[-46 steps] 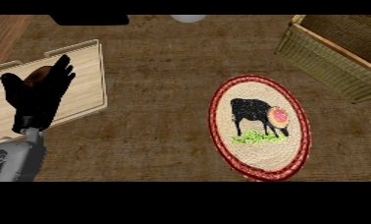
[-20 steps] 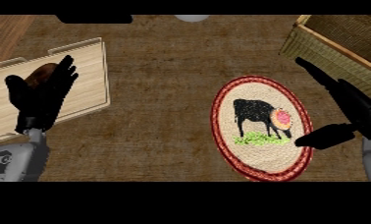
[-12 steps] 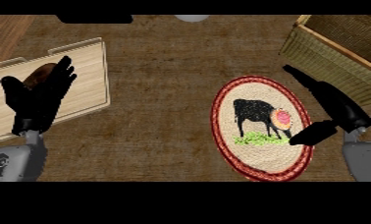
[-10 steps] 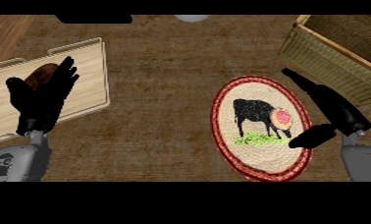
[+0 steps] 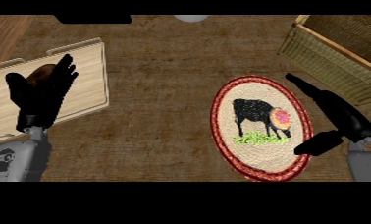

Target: Pick the cupcake from the placemat and place it in the basket

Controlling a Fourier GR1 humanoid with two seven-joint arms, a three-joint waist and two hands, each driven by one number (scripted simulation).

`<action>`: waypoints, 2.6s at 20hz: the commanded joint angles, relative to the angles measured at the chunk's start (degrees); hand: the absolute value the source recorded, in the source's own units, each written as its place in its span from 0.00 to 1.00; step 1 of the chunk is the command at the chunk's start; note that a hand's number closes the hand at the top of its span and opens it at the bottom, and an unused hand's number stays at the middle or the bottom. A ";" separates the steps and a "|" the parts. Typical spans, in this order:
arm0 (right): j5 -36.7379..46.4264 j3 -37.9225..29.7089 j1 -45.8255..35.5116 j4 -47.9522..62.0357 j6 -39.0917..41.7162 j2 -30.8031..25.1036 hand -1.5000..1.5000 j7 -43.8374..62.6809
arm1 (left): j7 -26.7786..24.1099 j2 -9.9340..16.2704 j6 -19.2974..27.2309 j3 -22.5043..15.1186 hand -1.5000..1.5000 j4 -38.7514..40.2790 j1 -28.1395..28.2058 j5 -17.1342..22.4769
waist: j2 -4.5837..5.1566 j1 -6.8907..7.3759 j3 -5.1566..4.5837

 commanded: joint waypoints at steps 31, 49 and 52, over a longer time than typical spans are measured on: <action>21.54 8.74 -6.42 6.13 -8.20 15.11 1.00 10.76 | -2.05 -1.32 -3.09 3.34 0.50 4.32 -2.30 -2.50 | 0.05 0.00 -0.07; 7.64 28.23 -38.48 10.10 -49.97 21.53 1.00 58.70 | -0.47 -3.56 -3.39 -0.04 0.50 2.06 -2.74 -3.45 | 0.13 3.44 0.01; 12.69 31.29 -45.48 11.02 -55.11 21.53 1.00 62.18 | 0.58 -1.20 -3.62 2.28 0.50 3.28 -5.09 -2.65 | 0.02 2.66 -0.07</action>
